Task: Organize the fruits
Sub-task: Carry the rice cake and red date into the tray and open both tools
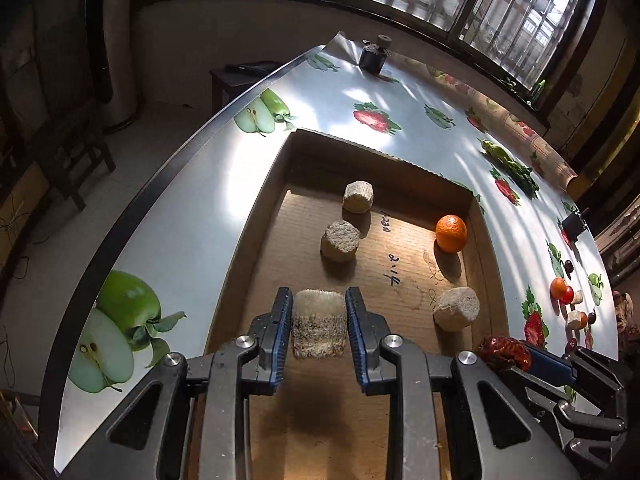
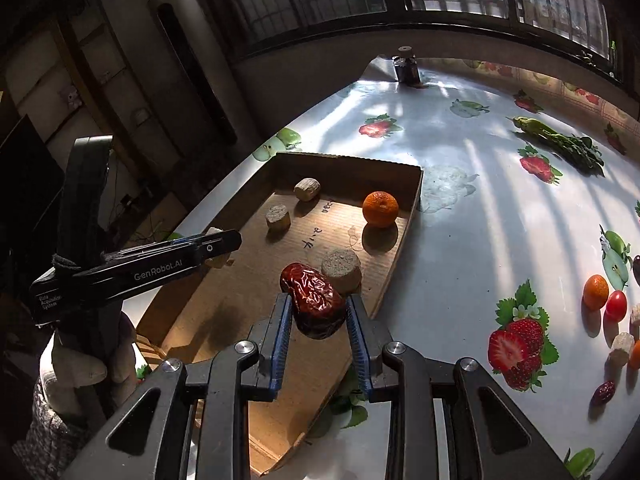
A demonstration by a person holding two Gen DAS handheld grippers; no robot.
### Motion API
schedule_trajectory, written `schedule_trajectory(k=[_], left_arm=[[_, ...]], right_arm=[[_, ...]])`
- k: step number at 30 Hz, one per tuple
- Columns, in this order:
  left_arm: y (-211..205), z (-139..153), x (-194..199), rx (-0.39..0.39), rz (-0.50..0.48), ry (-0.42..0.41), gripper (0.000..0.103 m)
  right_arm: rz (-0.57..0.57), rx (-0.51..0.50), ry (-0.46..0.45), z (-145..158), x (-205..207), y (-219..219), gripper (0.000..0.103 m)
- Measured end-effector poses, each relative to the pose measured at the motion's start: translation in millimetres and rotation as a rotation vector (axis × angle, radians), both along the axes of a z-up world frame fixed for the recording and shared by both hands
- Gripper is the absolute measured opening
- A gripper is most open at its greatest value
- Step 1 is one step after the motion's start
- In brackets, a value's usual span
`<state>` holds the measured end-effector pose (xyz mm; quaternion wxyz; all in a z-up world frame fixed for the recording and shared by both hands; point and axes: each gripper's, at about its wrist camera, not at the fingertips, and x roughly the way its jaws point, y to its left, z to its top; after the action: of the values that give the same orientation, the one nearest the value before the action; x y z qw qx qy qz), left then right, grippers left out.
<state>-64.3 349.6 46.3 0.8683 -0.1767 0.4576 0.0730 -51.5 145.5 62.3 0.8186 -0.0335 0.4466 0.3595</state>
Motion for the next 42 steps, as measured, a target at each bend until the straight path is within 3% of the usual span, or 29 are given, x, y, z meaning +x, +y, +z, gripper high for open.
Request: schedule_trajectory(k=[5,14,19,23,28,30,37,42], left_arm=[[10.1,-13.0,19.8,-0.023,0.006,0.069,0.026],[5.7,-21.4,37.8,-0.01,-0.002,0.118,0.028],[10.4,-11.2,30.6,-0.071,0.019,0.071,0.044],[8.6,15.5,10.9,-0.045,0.063,0.014,0.05],[-14.9,55.0,-24.9,0.083,0.132,-0.09,0.082],[-32.4,66.1,-36.4,0.141,0.142,-0.121,0.087],[-95.9,80.6,-63.0,0.195,0.082,-0.19,0.088],[-133.8,82.0,-69.0,0.229,0.018,-0.195,0.088]], right_arm=[[0.022,-0.069,0.028,-26.1,13.3,41.0,0.031],[0.005,-0.13,0.026,-43.2,29.0,60.6,0.031],[-0.009,-0.11,0.022,-39.3,30.3,57.9,0.032],[-0.027,-0.045,0.02,-24.4,28.9,44.7,0.034],[-0.077,0.049,-0.001,1.5,18.9,14.0,0.035],[-0.102,0.073,-0.019,10.6,13.3,-0.4,0.036],[-0.206,0.118,-0.061,27.2,-5.8,-57.7,0.038],[-0.272,0.14,-0.06,27.3,-12.1,-97.2,0.039]])
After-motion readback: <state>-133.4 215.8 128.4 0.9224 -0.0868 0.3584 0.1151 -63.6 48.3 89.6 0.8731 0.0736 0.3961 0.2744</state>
